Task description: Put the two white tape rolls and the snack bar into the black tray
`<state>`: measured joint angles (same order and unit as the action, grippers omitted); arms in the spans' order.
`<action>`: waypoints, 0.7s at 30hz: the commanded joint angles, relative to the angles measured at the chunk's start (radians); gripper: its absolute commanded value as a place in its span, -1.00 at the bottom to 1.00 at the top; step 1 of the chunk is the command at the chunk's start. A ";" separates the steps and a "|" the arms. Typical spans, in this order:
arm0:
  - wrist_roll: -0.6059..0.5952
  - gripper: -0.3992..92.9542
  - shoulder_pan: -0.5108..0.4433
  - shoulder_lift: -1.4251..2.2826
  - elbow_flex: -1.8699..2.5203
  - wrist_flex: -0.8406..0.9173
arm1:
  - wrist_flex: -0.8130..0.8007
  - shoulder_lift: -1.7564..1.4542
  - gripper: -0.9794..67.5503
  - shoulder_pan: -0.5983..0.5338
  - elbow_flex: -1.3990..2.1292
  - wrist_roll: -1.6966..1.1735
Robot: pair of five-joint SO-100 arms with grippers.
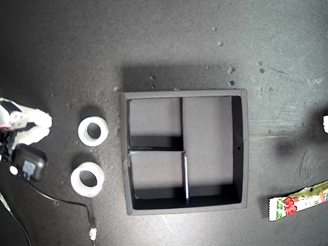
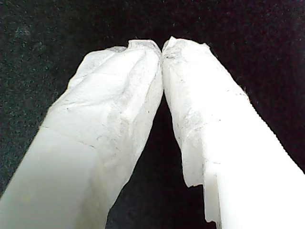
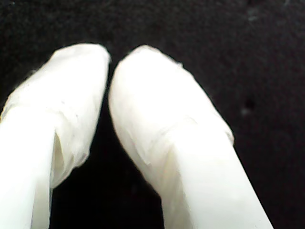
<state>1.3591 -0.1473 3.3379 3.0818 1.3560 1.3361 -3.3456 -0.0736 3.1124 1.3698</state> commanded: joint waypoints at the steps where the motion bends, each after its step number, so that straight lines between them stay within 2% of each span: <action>1: -0.005 -0.97 -0.011 0.048 0.057 0.040 | 0.008 0.012 -0.44 0.153 0.011 0.150; 18: 0.005 -0.97 -0.011 0.048 0.057 0.040 | 0.008 0.012 -0.44 0.153 0.011 0.150; 21: 0.186 -0.97 -0.005 0.048 0.057 0.040 | 0.008 0.012 -0.44 0.153 0.011 0.150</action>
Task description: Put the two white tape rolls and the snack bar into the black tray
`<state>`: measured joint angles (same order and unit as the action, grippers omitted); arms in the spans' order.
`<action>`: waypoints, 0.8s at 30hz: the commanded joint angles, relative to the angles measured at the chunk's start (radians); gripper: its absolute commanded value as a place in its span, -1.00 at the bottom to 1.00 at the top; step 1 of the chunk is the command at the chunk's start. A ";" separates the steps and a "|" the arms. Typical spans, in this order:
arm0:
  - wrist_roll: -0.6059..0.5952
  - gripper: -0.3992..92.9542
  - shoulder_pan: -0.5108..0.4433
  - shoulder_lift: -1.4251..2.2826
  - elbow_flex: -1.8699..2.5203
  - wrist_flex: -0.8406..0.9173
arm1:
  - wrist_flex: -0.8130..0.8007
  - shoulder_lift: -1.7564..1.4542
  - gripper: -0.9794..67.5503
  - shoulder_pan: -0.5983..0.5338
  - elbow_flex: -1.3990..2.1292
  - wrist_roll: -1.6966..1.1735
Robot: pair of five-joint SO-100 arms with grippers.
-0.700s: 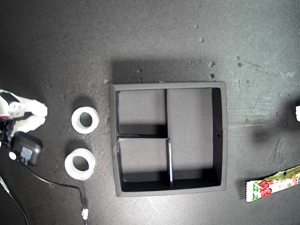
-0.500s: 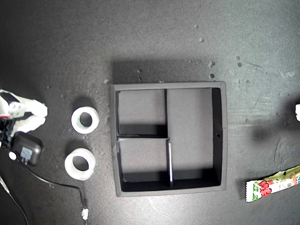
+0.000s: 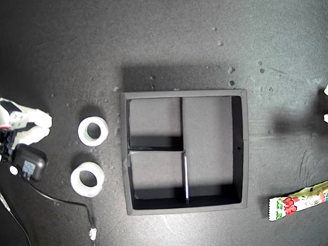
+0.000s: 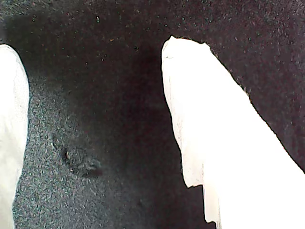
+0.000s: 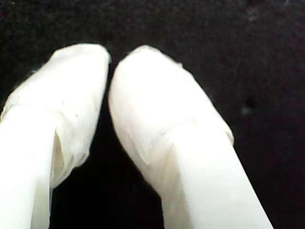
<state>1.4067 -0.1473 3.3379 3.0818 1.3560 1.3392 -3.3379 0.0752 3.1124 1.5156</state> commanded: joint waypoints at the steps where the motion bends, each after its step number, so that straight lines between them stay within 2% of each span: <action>1: 0.158 -0.97 0.000 0.048 0.057 0.040 | 0.005 0.005 -0.44 0.005 0.011 0.005; 5: 0.156 -0.97 0.083 0.049 0.057 0.034 | 0.005 0.005 -0.41 0.061 0.011 0.003; 8: 0.015 -0.98 0.097 0.049 0.057 -0.100 | -0.023 0.005 -0.40 0.044 0.011 -0.037; 9: 0.012 -0.99 0.104 0.049 0.057 -0.129 | -0.060 0.005 -0.39 0.035 0.011 -0.092; 12: -0.158 -0.99 0.137 0.049 0.057 -0.291 | -0.060 0.005 -0.38 0.067 0.011 -0.123; 17: -0.394 -0.99 0.095 0.049 0.057 -0.657 | -0.236 0.005 -0.40 0.029 0.011 -0.370; 18: -0.460 -0.99 0.071 0.049 0.057 -0.727 | -0.265 0.005 -0.53 0.023 0.011 -0.417; 20: -0.598 -0.99 0.058 0.049 0.057 -0.856 | -0.299 0.005 -0.97 0.018 0.011 -0.476; 24: -0.805 -0.98 0.080 0.049 0.049 -1.037 | -0.330 0.005 -0.98 0.015 0.011 -0.462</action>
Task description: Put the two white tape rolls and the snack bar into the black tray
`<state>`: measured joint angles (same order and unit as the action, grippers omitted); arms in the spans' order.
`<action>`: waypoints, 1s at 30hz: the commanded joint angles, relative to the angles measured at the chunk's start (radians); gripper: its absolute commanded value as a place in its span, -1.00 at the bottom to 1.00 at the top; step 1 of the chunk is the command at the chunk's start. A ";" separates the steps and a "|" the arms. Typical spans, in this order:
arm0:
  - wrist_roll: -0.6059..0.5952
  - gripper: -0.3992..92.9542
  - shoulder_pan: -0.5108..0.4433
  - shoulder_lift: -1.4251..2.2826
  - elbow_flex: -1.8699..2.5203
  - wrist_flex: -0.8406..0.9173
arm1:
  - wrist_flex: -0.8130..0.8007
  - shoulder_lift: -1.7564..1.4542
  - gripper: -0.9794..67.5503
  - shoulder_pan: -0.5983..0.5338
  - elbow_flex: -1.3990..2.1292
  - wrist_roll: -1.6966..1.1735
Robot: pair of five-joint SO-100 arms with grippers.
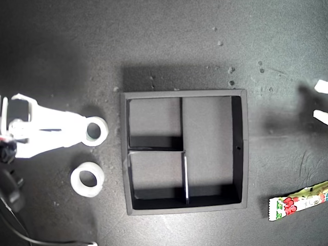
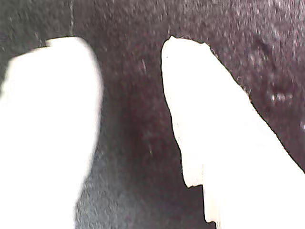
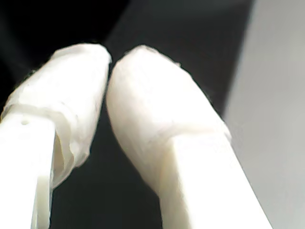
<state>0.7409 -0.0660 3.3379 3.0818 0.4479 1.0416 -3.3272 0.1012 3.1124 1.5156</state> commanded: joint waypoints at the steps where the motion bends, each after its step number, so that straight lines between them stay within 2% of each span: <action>1: -0.158 -0.90 0.002 0.049 0.046 -0.156 | -0.029 -0.006 -0.98 -0.009 0.011 -0.383; 4: -0.130 -0.89 0.025 0.049 0.054 -0.225 | -0.028 -0.006 -0.98 -0.006 0.011 -0.071; 7: 0.064 -0.76 0.103 0.051 0.057 -0.206 | -0.011 -0.006 -0.98 0.015 0.011 0.282; 9: 0.117 -0.72 0.110 0.051 0.026 -0.153 | -0.012 -0.006 -0.98 0.031 0.011 0.379; 14: 0.179 -0.73 0.075 -0.054 -0.227 0.057 | -0.006 -0.006 -0.98 0.091 0.011 0.488; 17: 0.236 -0.75 0.046 -0.420 -0.575 0.244 | 0.061 -0.006 -0.97 0.117 0.011 0.627; 19: 0.255 -0.76 0.002 -0.729 -0.887 0.454 | 0.075 -0.006 -0.97 0.133 0.011 0.653; 21: 0.259 -0.76 -0.055 -0.980 -1.150 0.607 | 0.017 -0.006 -0.97 0.155 0.011 0.569; 25: 0.279 -0.79 -0.135 -1.333 -1.448 0.824 | -0.224 -0.006 -0.98 0.193 0.011 0.123; 28: 0.348 -0.79 -0.150 -1.502 -1.477 0.922 | -0.448 -0.006 -0.98 0.114 0.011 -0.281; 30: 0.390 -0.77 -0.163 -1.594 -1.477 0.963 | -0.520 -0.006 -0.98 0.048 -0.014 -0.472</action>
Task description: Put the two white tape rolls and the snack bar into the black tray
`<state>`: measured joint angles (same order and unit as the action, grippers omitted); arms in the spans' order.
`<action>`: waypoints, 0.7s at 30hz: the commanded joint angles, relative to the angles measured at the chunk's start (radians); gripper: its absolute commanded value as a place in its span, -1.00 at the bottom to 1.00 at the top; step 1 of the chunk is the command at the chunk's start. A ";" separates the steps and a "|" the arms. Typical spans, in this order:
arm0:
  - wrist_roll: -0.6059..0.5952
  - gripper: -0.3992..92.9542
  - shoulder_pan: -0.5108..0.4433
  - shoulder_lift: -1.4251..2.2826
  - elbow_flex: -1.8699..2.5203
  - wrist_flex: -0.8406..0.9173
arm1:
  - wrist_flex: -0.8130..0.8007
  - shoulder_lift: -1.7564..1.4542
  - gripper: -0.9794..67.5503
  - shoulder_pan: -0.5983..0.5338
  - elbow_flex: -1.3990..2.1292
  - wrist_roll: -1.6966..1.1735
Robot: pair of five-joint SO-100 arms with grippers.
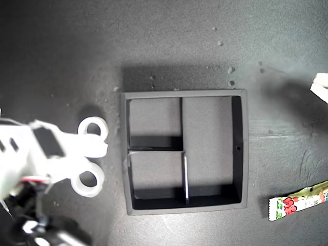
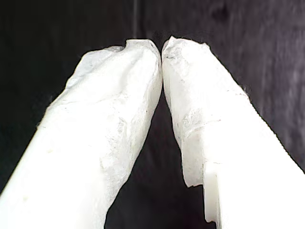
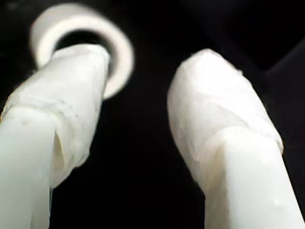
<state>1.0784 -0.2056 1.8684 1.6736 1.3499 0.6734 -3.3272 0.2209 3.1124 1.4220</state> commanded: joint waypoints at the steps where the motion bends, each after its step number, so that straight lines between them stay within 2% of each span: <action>1: 0.072 -0.77 -0.029 -0.161 -0.069 0.077 | -0.153 -0.006 -0.97 -0.101 -0.038 -0.451; 3: 0.107 -0.75 -0.040 -0.210 -0.063 0.095 | -0.147 -0.006 -0.95 -0.158 -0.097 -0.575; 6: 0.141 -0.75 -0.044 -0.222 -0.032 0.095 | -0.094 0.008 -0.79 -0.247 -0.204 -0.713; 12: 0.143 -0.75 -0.034 -0.199 0.028 0.015 | -0.028 0.009 -0.63 -0.433 -0.296 -0.874; 16: 0.137 -0.75 -0.034 -0.232 0.043 -0.037 | -0.055 0.009 -0.57 -0.495 -0.267 -0.907; 21: 0.129 -0.74 -0.025 -0.272 0.072 -0.107 | -0.057 0.011 -0.55 -0.509 -0.268 -0.913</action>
<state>1.2164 -0.2378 1.6015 1.7441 1.2671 0.6305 -3.3226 -0.2777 2.8655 0.5200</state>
